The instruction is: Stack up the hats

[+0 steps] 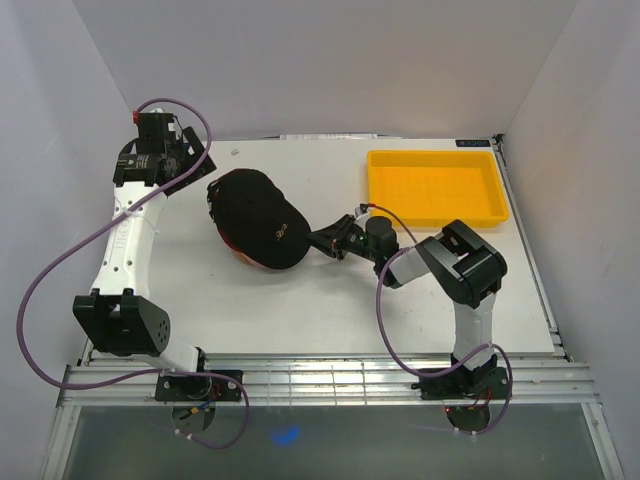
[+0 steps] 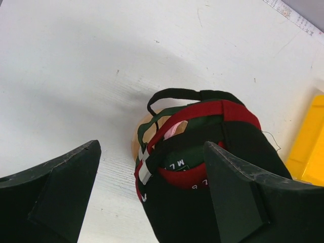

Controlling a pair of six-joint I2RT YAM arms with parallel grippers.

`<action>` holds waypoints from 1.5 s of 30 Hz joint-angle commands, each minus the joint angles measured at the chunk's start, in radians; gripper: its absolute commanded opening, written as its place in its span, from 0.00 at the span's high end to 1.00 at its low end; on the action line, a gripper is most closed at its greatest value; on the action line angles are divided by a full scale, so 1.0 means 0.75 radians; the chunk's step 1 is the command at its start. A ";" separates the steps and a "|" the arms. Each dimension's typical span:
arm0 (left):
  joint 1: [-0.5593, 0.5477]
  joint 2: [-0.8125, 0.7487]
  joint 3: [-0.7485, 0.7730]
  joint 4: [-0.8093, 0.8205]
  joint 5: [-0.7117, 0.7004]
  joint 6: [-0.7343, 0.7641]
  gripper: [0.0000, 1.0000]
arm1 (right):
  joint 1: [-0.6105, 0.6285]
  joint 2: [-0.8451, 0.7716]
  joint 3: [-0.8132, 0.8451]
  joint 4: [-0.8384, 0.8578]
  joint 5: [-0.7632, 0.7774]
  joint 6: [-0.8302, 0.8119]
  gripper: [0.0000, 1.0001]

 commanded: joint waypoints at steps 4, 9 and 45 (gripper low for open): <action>-0.002 -0.066 0.040 0.010 0.042 -0.005 0.07 | -0.005 0.020 -0.013 -0.384 0.054 -0.133 0.92; -0.002 -0.072 0.032 0.010 0.057 -0.007 0.08 | -0.007 0.006 0.012 -0.464 0.060 -0.174 0.92; -0.002 -0.134 0.012 0.012 0.130 0.002 0.12 | -0.034 -0.456 0.412 -1.263 0.215 -0.714 0.43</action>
